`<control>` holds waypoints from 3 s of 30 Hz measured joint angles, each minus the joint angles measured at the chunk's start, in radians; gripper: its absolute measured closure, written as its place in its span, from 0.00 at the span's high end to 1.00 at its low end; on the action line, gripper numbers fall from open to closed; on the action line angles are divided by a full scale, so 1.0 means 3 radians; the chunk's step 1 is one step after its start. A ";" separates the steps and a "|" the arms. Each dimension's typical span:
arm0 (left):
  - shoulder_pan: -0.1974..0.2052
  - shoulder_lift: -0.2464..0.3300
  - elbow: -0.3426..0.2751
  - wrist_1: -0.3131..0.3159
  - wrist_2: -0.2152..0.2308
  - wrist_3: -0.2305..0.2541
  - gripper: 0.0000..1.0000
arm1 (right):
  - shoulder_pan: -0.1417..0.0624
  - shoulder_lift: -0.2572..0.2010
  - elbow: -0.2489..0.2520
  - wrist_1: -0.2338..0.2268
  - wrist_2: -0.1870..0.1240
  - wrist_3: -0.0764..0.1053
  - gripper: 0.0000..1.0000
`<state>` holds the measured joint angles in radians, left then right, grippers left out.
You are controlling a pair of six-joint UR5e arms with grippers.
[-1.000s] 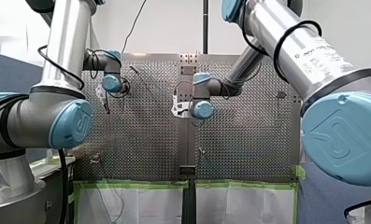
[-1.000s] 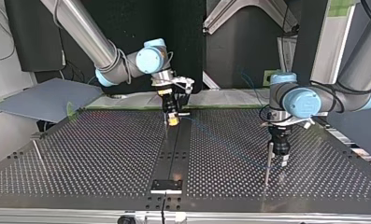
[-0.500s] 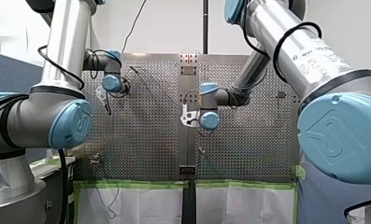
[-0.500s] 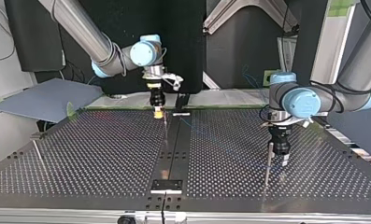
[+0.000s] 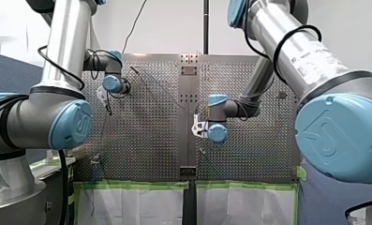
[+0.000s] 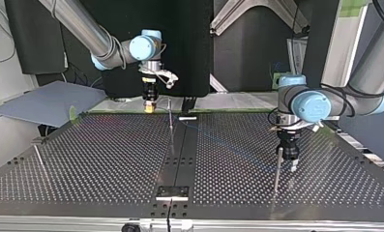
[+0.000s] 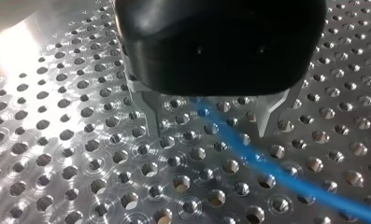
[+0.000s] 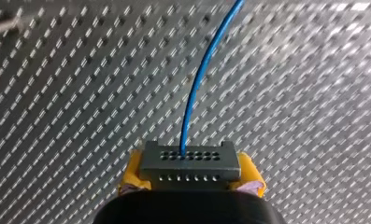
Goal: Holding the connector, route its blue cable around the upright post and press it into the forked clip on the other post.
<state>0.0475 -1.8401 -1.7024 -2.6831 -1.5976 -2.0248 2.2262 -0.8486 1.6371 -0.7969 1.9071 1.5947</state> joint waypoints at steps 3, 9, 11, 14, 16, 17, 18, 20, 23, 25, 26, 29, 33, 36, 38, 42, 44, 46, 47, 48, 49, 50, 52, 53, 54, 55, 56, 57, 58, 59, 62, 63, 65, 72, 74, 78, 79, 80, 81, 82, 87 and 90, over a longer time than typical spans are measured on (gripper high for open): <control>-0.0004 0.0000 0.0000 0.0000 0.0000 0.0000 1.00 | -0.0033 0.0070 0.0085 -0.0084 0.0048 0.0033 0.00; -0.0008 -0.0001 0.0000 -0.0001 0.0000 0.0000 1.00 | -0.0081 0.0240 0.0260 -0.0260 0.0174 0.0182 0.00; -0.0009 -0.0001 0.0000 -0.0001 0.0000 0.0000 1.00 | -0.0097 0.0300 0.0320 -0.0320 0.0224 0.0235 0.00; -0.0010 -0.0002 0.0000 -0.0003 0.0000 0.0000 1.00 | -0.0125 0.0385 0.0406 -0.0405 0.0272 0.0297 0.00; -0.0011 -0.0002 0.0000 -0.0004 0.0000 0.0000 1.00 | -0.0151 0.0447 0.0467 -0.0467 0.0285 0.0335 0.00; -0.0011 -0.0002 0.0000 -0.0005 0.0000 0.0000 1.00 | -0.0164 0.0472 0.0492 -0.0491 0.0288 0.0350 0.00; -0.0011 -0.0002 0.0000 -0.0005 0.0000 0.0000 1.00 | -0.0177 0.0496 0.0516 -0.0515 0.0289 0.0363 0.00; -0.0011 -0.0002 0.0000 -0.0006 0.0002 0.0000 1.00 | -0.0209 0.0547 0.0568 -0.0568 0.0287 0.0382 0.00; -0.0011 -0.0001 0.0000 -0.0009 0.0001 0.0000 1.00 | -0.0254 0.0624 0.0645 -0.0644 0.0283 0.0385 0.00; -0.0011 -0.0001 0.0000 -0.0010 0.0001 0.0000 1.00 | -0.0280 0.0684 0.0704 -0.0704 0.0277 0.0382 0.00; -0.0011 0.0000 0.0000 -0.0010 0.0000 0.0000 1.00 | -0.0290 0.0708 0.0728 -0.0727 0.0273 0.0380 0.00; -0.0011 -0.0001 0.0000 -0.0010 0.0000 0.0000 1.00 | -0.0326 0.0786 0.0806 -0.0806 0.0239 0.0373 0.00; -0.0011 -0.0001 0.0000 -0.0010 0.0000 0.0000 1.00 | -0.0371 0.0901 0.0920 -0.0920 0.0196 0.0353 0.00; -0.0009 0.0000 0.0000 -0.0010 0.0000 0.0000 1.00 | -0.0399 0.0989 0.0973 -0.1009 0.0170 0.0321 0.00; -0.0007 0.0000 0.0000 -0.0010 0.0000 0.0000 1.00 | -0.0421 0.1048 0.0976 -0.1069 0.0142 0.0296 0.00; -0.0001 -0.0001 0.0000 -0.0009 0.0000 0.0000 1.00 | -0.0468 0.1165 0.0964 -0.1186 0.0048 0.0270 0.00; 0.0003 0.0000 0.0000 -0.0007 0.0000 0.0000 1.00 | -0.0494 0.1224 0.0961 -0.1244 -0.0003 0.0255 0.00; 0.0006 -0.0001 0.0000 -0.0006 0.0000 0.0000 1.00 | -0.0515 0.1282 0.0960 -0.1302 -0.0052 0.0230 0.00; 0.0007 -0.0001 0.0000 -0.0006 0.0000 0.0000 1.00 | -0.0523 0.1307 0.0960 -0.1326 -0.0074 0.0220 0.00; 0.0008 -0.0001 0.0000 -0.0006 0.0000 0.0000 1.00 | -0.0530 0.1331 0.0960 -0.1351 -0.0096 0.0211 0.00; 0.0009 -0.0001 0.0000 -0.0006 0.0000 0.0000 1.00 | -0.0539 0.1362 0.0960 -0.1383 -0.0126 0.0202 0.00; 0.0011 -0.0002 0.0000 -0.0005 0.0000 0.0000 1.00 | -0.0545 0.1385 0.0961 -0.1406 -0.0148 0.0197 0.00; 0.0014 -0.0002 0.0000 -0.0005 0.0000 0.0000 1.00 | -0.0554 0.1433 0.0962 -0.1461 -0.0202 0.0188 0.00; 0.0016 -0.0001 0.0000 -0.0005 0.0000 0.0000 1.00 | -0.0556 0.1447 0.0962 -0.1488 -0.0223 0.0187 0.00; 0.0017 -0.0001 0.0000 -0.0005 0.0000 0.0000 1.00 | -0.0558 0.1457 0.0962 -0.1514 -0.0239 0.0185 0.00; 0.0018 -0.0001 0.0000 -0.0005 0.0000 0.0000 1.00 | -0.0562 0.1461 0.0962 -0.1547 -0.0259 0.0181 0.00; 0.0018 -0.0001 0.0000 -0.0005 0.0000 0.0000 1.00 | -0.0566 0.1457 0.0962 -0.1572 -0.0274 0.0177 0.00; 0.0019 -0.0001 0.0000 -0.0005 0.0000 0.0000 1.00 | -0.0573 0.1448 0.0962 -0.1597 -0.0292 0.0172 0.00; 0.0020 -0.0002 0.0000 -0.0005 0.0000 0.0000 1.00 | -0.0582 0.1427 0.0962 -0.1626 -0.0319 0.0166 0.00; 0.0022 -0.0002 0.0000 -0.0005 0.0000 0.0000 1.00 | -0.0590 0.1408 0.0962 -0.1640 -0.0341 0.0163 0.00; 0.0026 -0.0002 0.0000 -0.0002 0.0000 0.0000 1.00 | -0.0621 0.1330 0.0961 -0.1638 -0.0422 0.0158 0.00; 0.0028 -0.0002 0.0000 -0.0002 0.0000 0.0000 1.00 | -0.0630 0.1307 0.0961 -0.1630 -0.0446 0.0158 0.00; 0.0035 -0.0003 0.0001 -0.0001 0.0000 0.0000 1.00 | -0.0648 0.1253 0.0960 -0.1603 -0.0500 0.0157 0.00; 0.0044 -0.0004 0.0001 -0.0003 0.0000 0.0000 1.00 | -0.0716 0.1070 0.0918 -0.1480 -0.0683 0.0147 0.00; 0.0044 -0.0004 0.0000 -0.0007 0.0000 0.0000 1.00 | -0.0737 0.1014 0.0897 -0.1455 -0.0738 0.0136 0.00; 0.0045 -0.0003 0.0000 -0.0015 0.0000 0.0000 1.00 | -0.0761 0.0900 0.0879 -0.1445 -0.0852 0.0121 0.00; 0.0045 -0.0003 0.0000 -0.0017 0.0000 0.0000 1.00 | -0.0766 0.0863 0.0874 -0.1445 -0.0889 0.0110 0.00; 0.0044 -0.0004 0.0000 -0.0018 0.0000 0.0000 1.00 | -0.0769 0.0836 0.0870 -0.1444 -0.0916 0.0099 0.00; 0.0044 -0.0004 0.0000 -0.0019 0.0000 0.0000 1.00 | -0.0770 0.0809 0.0865 -0.1442 -0.0943 0.0087 0.00; 0.0045 -0.0004 0.0000 -0.0019 0.0000 0.0000 1.00 | -0.0772 0.0771 0.0860 -0.1439 -0.0981 0.0072 0.00; 0.0043 -0.0004 0.0000 -0.0020 0.0000 0.0000 1.00 | -0.0775 0.0627 0.0855 -0.1423 -0.1104 0.0053 0.00; 0.0041 -0.0003 0.0000 -0.0028 -0.0004 -0.0004 1.00 | -0.0775 0.0546 0.0855 -0.1406 -0.1133 0.0067 0.00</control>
<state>0.0599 -1.8410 -1.7023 -2.6914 -1.5988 -2.0260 1.9936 -0.6847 1.8937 -1.2187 1.5671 1.6149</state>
